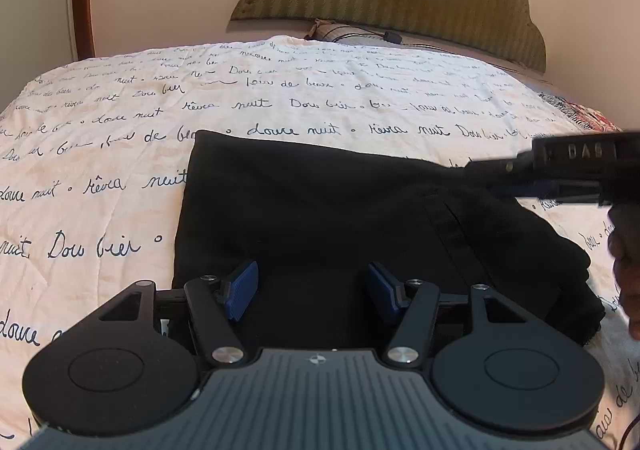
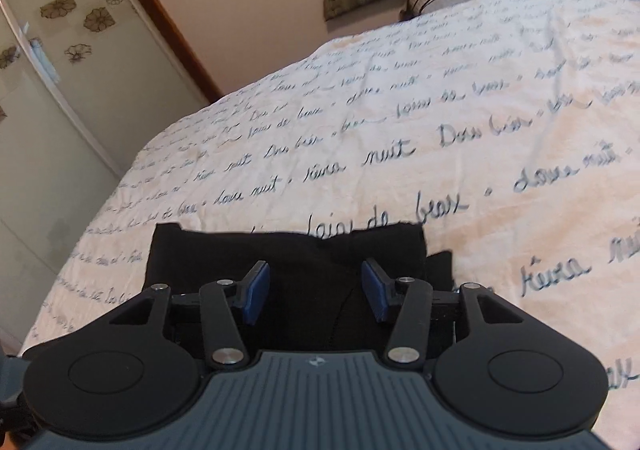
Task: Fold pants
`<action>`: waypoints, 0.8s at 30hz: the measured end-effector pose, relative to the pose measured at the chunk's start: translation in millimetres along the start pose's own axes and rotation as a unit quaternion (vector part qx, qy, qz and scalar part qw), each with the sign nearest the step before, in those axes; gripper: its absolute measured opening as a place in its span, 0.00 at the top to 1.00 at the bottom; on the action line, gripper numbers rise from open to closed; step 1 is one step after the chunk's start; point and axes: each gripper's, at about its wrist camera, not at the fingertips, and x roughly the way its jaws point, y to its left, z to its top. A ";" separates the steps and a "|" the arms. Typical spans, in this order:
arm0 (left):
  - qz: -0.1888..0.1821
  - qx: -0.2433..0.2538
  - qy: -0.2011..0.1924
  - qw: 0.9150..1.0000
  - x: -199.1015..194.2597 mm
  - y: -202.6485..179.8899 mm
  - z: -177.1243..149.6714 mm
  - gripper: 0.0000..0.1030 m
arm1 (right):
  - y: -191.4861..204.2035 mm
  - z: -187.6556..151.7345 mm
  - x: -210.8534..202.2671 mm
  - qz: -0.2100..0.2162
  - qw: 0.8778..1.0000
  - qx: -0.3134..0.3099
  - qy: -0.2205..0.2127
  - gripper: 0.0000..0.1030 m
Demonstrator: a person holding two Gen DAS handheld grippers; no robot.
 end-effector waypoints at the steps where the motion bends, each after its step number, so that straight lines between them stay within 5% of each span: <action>1: -0.001 0.000 -0.001 1.000 -0.4 0.5 -0.7 0.36 | 5.9 1.8 -4.3 -0.011 1.000 -0.004 -0.014 0.50; 4: -0.001 0.002 -0.005 1.000 0.2 0.1 -1.9 0.34 | 17.2 4.3 -10.9 0.013 0.999 -0.012 -0.034 0.49; 8: -0.003 0.005 -0.007 1.000 0.4 -1.0 -2.6 0.32 | 20.0 -4.3 14.0 -0.002 0.999 -0.028 0.020 0.43; 14: -0.012 -0.013 -0.017 1.000 -16.4 16.5 5.9 0.32 | 4.6 -6.1 5.1 0.004 1.000 -0.008 0.004 0.43; 18: 0.009 -0.036 -0.042 0.998 -17.4 46.8 30.0 0.19 | 16.0 -13.8 -23.8 0.007 0.999 -0.010 -0.039 0.41; 24: -0.013 -0.108 0.007 0.994 31.4 95.1 78.5 0.20 | 27.1 -30.0 -19.7 0.020 0.999 -0.042 -0.018 0.37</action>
